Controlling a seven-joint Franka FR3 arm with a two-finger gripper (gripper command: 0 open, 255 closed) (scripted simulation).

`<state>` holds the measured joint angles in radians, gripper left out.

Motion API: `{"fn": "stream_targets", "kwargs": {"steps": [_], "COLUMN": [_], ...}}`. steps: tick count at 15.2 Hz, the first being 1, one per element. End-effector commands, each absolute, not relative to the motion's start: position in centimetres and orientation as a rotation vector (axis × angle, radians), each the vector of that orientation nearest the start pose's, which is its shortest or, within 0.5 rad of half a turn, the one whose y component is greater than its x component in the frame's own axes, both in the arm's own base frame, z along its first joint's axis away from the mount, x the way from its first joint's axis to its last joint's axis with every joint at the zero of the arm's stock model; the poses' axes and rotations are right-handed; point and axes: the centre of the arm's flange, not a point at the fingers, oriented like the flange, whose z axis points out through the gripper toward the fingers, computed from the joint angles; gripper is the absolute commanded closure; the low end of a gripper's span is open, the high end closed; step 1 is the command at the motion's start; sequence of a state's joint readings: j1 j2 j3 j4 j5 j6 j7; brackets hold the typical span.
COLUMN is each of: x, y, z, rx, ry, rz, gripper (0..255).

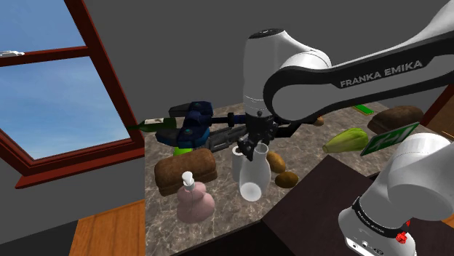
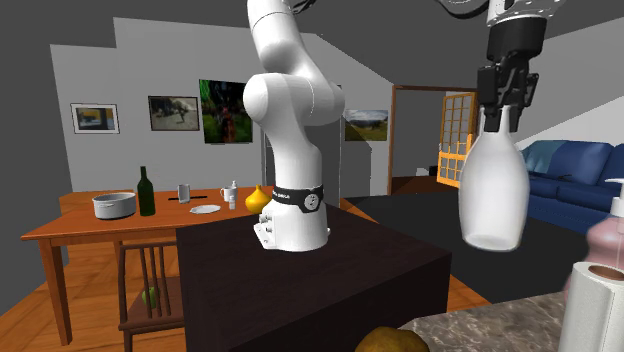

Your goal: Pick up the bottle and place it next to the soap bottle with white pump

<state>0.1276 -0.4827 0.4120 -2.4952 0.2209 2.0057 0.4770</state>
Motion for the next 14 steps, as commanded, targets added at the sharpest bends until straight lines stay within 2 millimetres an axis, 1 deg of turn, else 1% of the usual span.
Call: {"fn": "stream_targets", "kwargs": {"steps": [1, 14], "x": [33.7, 33.7], "y": [22.0, 22.0], "z": [42.6, 35.8], "rx": [-3.143, -3.143], "ry": [0.127, 0.127], "rz": [0.052, 0.052], "gripper": [255, 255]}}
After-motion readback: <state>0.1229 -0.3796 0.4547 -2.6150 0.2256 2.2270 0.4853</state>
